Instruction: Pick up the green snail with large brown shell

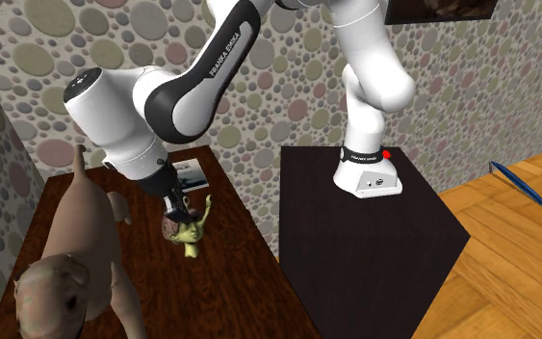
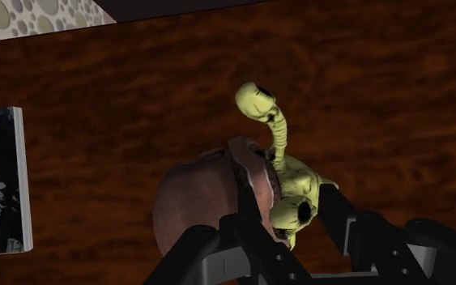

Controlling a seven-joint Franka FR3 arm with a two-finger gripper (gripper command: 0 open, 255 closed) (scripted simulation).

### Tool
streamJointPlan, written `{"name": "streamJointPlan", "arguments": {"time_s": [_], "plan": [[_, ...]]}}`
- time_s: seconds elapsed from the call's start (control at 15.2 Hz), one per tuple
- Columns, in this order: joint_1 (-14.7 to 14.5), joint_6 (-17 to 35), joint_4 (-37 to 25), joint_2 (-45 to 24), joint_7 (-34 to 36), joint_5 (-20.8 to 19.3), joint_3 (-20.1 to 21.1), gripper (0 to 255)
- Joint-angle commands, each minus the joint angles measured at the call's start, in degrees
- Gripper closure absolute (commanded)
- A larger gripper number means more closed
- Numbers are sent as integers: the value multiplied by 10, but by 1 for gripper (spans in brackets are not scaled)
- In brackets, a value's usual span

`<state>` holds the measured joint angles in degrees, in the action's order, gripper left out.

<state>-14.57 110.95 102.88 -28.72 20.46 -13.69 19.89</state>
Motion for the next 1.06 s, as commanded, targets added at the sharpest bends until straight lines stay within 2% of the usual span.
{"name": "streamJointPlan", "arguments": {"time_s": [0.0,0.99], "plan": [[1,-8,-1,6,-3,3,1,255],[7,-87,-32,58,-19,24,11,255]]}}
